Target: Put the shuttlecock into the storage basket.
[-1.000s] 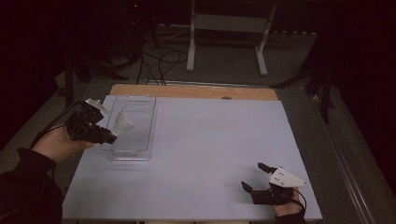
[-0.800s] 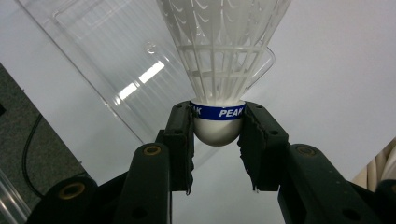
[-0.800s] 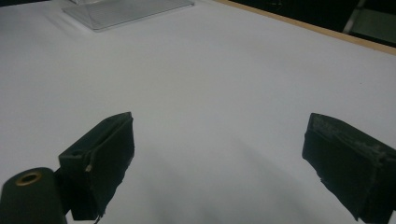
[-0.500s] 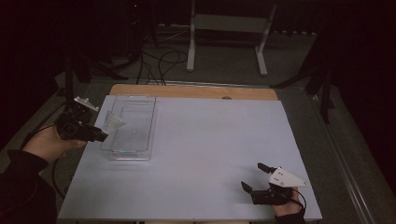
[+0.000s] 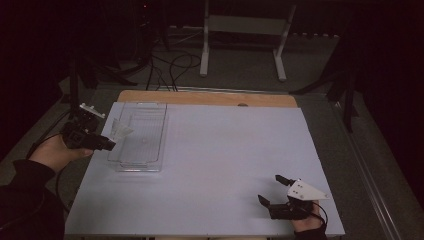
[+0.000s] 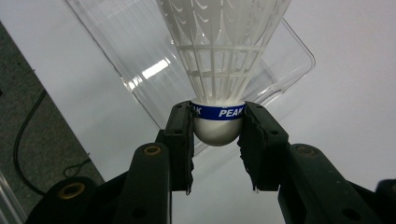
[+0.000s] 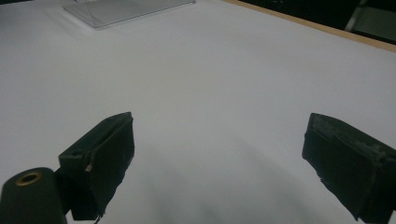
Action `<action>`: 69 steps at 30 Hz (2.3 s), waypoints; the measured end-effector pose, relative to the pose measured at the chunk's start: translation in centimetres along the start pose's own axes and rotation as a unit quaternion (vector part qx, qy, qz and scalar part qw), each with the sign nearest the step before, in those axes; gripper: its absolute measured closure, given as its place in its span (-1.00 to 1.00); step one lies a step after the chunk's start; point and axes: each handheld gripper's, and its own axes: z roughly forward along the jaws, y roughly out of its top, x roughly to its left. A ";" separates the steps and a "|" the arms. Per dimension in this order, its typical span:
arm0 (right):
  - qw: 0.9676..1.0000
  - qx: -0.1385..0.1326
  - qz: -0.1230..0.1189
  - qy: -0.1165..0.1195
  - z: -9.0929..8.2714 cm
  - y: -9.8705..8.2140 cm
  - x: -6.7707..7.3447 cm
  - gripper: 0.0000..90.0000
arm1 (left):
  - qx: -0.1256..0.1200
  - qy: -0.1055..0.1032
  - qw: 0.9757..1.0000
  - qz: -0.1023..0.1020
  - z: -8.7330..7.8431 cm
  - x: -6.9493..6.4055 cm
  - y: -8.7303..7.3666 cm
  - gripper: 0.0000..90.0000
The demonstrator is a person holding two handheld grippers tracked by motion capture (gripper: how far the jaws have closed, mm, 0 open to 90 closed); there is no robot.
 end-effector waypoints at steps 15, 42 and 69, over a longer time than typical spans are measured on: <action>1.000 0.003 -0.001 0.001 0.0 0.0 0.0 -0.80 | 0.004 -0.006 1.000 0.013 1.9 0.9 -0.1 0.47; 1.000 0.006 0.001 0.000 0.1 -0.1 0.0 -0.80 | 0.022 -0.009 0.999 0.023 4.8 2.2 -0.6 0.47; 1.000 0.006 0.000 0.000 0.1 -0.1 -0.1 -0.80 | 0.074 0.013 0.996 0.044 6.2 1.7 0.5 0.46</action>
